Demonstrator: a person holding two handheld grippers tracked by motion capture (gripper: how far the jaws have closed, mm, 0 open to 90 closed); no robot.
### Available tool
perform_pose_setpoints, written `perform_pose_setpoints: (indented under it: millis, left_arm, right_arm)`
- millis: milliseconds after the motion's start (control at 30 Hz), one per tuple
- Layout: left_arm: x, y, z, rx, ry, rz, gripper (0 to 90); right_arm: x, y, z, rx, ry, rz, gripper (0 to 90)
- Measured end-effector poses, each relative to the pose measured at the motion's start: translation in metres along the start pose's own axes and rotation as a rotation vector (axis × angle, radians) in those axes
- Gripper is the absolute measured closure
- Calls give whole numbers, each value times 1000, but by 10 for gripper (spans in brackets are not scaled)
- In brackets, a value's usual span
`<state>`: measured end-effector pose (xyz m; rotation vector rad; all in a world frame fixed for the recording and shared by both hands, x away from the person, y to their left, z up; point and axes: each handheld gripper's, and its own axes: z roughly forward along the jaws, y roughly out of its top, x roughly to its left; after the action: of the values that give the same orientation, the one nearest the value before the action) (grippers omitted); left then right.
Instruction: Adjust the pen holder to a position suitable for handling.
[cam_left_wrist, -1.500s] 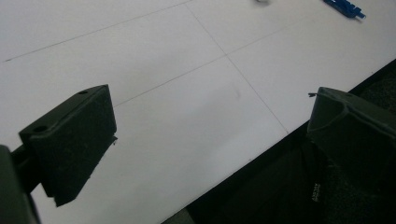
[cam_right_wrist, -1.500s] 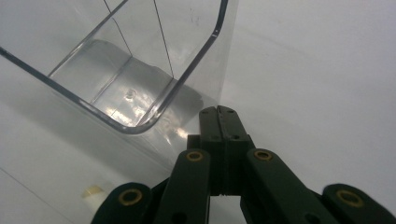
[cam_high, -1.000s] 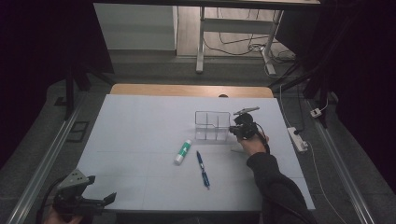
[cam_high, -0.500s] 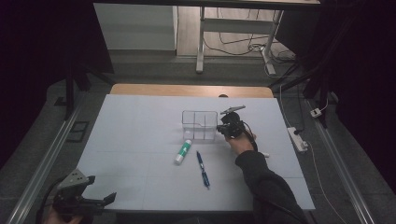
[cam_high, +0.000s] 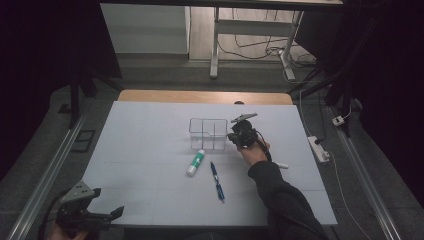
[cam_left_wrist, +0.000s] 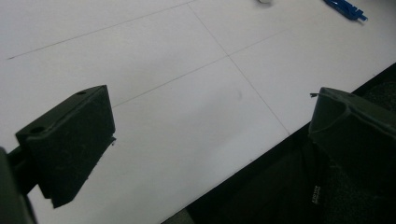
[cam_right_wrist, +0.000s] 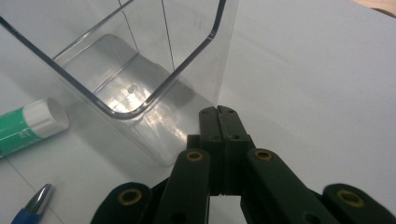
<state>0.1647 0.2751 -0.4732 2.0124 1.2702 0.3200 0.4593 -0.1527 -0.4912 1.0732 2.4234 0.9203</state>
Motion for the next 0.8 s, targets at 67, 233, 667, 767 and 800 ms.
perform_pose_setpoints:
  millis: [67, 233, 667, 767, 800]
  left_arm:
    - [0, 0, 0, -1, -1, 0, 7]
    - [0, 0, 0, -1, -2, 1, 7]
    - [1, 0, 0, -2, -30, 4, 13]
    - [1, 0, 0, -3, -32, 4, 13]
    - [1, 0, 0, -4, -32, 4, 13]
  right_arm:
    - [-1, 0, -3, -6, -4, 1, 838]
    - [-2, -2, -14, -15, 5, 14, 740]
    - [0, -9, -43, -9, 70, 22, 373]
    - [5, -10, -47, -14, 79, 5, 240]
    - [6, -11, -49, -9, 82, 1, 186]
